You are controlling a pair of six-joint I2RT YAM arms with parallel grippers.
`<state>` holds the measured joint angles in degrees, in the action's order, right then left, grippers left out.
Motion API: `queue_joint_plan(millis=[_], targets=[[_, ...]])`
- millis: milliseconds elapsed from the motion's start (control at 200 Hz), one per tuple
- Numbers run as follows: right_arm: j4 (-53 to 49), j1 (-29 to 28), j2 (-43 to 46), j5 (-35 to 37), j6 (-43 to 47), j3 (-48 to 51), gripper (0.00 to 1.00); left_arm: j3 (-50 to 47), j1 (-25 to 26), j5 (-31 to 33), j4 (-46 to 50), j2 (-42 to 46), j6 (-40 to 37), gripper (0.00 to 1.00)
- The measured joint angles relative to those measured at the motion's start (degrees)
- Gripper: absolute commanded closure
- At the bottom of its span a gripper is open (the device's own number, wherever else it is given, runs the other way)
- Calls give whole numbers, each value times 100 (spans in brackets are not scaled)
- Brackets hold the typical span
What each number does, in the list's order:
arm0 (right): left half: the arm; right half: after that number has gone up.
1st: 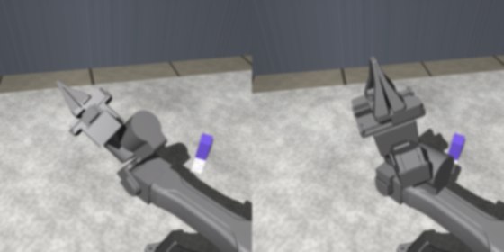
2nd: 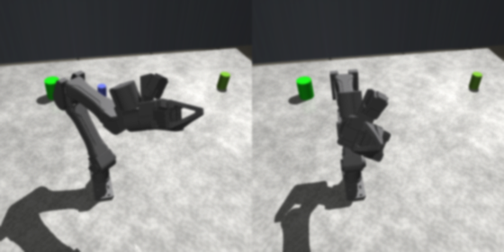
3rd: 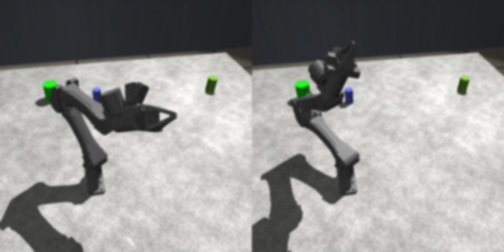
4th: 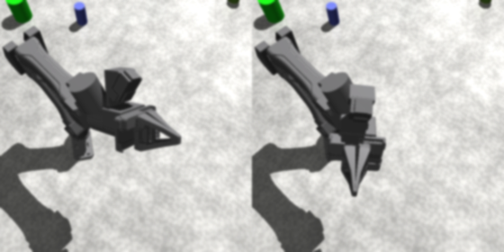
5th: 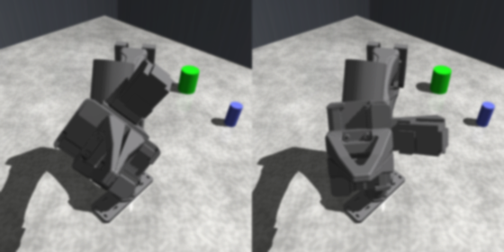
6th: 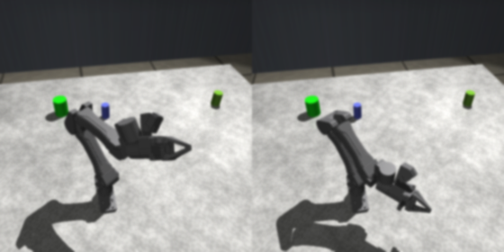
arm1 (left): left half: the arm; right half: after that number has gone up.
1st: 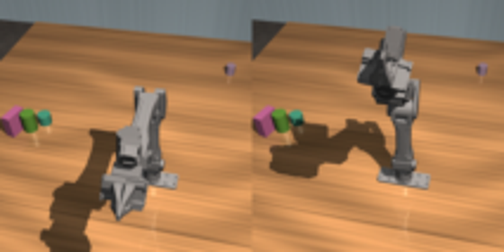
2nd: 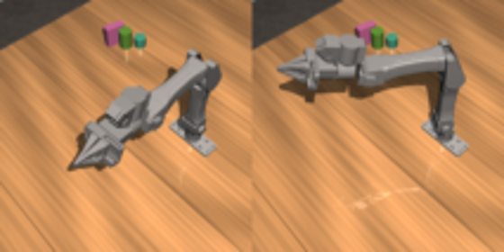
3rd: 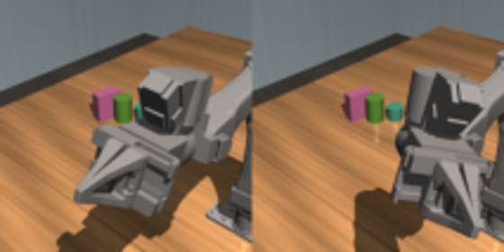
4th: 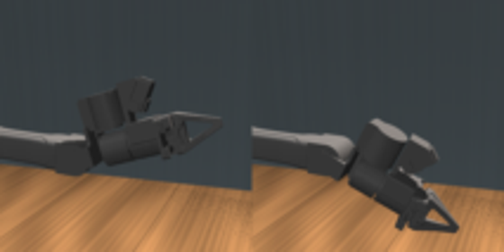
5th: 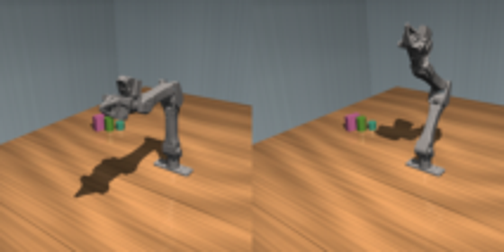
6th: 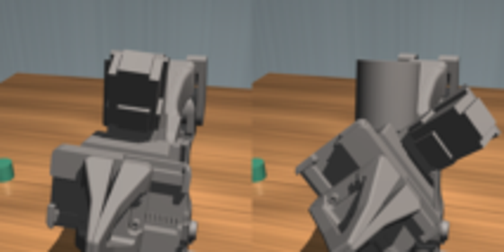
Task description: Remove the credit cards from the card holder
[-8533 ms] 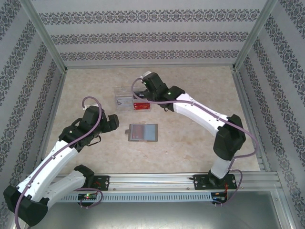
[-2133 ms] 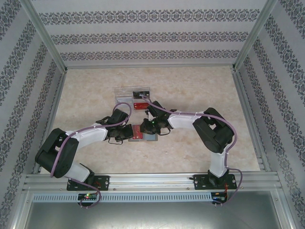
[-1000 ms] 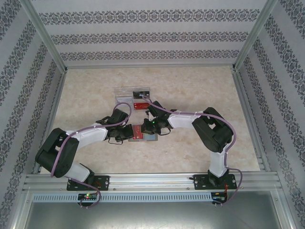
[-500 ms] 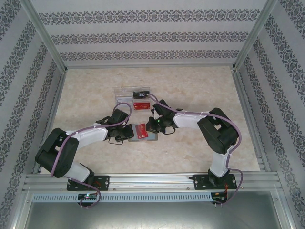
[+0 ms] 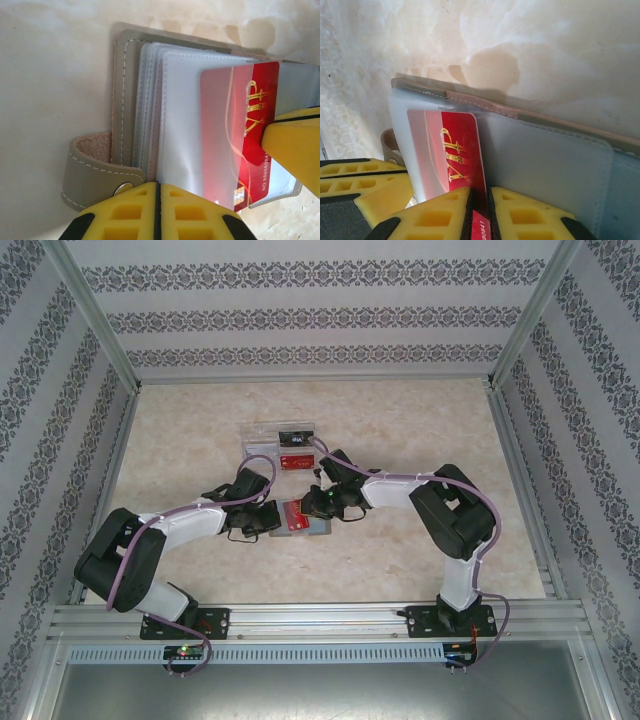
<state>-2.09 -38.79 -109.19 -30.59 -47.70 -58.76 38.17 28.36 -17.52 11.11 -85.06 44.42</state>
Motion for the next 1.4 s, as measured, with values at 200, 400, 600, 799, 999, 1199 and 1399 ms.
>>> queue_joint_plan(millis=[200,400,600,799,999,1199,1399], targets=[[127,-9,-13,-94,4,2,100,9,0,0,2,-9,2,100],[192,46,66,-94,13,116,100,11,0,0,2,-11,0,100],[114,234,557,-15,212,391,100,35,0,4,44,-15,0,100],[-94,579,1099,122,511,741,100,63,0,22,96,-13,0,100],[-415,831,1606,249,977,863,100,83,0,136,258,52,0,100],[-898,857,1967,485,1779,492,100,111,0,330,680,361,-7,85],[-1043,822,2240,826,3027,-22,100,487,0,457,1036,772,-63,47]])
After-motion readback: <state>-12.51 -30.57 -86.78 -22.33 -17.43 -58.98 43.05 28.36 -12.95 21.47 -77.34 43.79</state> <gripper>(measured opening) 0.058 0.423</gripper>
